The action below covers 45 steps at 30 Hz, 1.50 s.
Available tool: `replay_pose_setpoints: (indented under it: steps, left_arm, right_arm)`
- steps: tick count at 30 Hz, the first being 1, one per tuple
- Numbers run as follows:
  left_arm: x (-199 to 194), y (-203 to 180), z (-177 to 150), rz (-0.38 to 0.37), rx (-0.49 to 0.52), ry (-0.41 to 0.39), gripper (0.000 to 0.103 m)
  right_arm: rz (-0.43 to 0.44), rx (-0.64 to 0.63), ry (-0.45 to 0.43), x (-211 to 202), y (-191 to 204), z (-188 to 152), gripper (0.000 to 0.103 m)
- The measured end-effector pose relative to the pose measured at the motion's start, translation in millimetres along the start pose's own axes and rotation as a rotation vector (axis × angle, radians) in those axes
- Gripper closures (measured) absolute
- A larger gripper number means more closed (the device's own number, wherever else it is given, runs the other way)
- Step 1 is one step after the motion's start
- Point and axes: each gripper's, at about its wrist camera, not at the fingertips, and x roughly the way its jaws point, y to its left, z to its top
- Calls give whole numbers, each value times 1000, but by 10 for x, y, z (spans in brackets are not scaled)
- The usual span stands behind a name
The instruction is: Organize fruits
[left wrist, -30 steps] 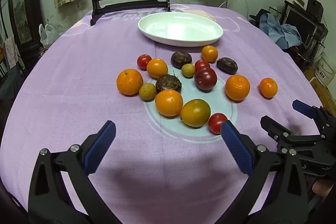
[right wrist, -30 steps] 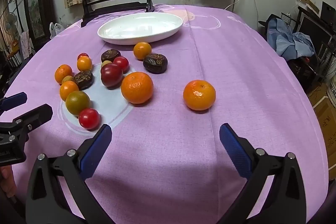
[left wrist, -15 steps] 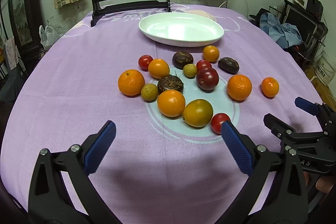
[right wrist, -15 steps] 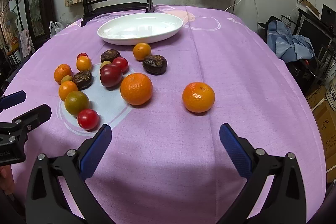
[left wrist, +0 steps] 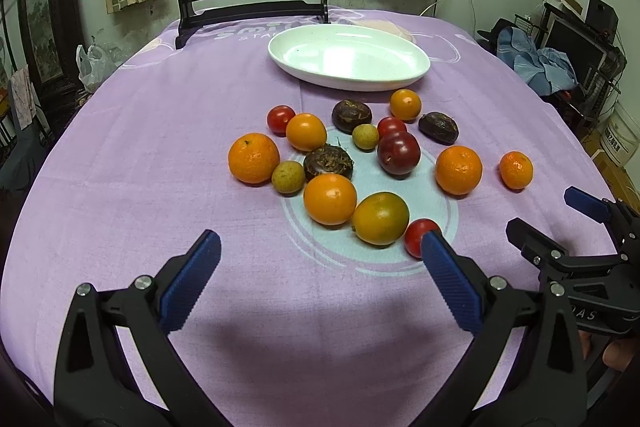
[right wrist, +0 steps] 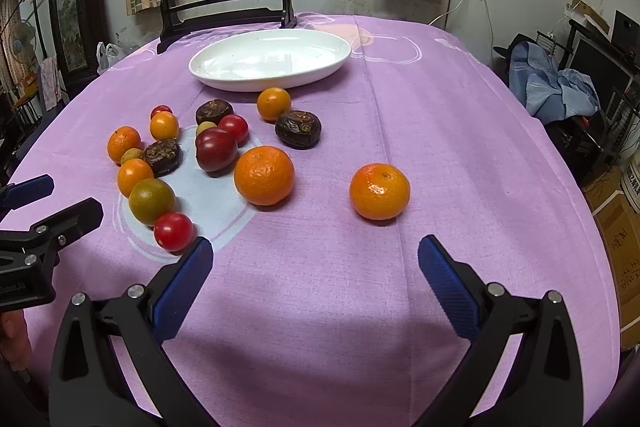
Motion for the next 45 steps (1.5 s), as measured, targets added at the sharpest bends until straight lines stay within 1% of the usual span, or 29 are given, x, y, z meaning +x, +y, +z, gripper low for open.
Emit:
replay_pose_setpoints:
  steps: [45]
  left_arm:
    - [-29,-46,-39,-13,1,1,2]
  right_arm:
    - [4,2,7,-12,11,-54,1]
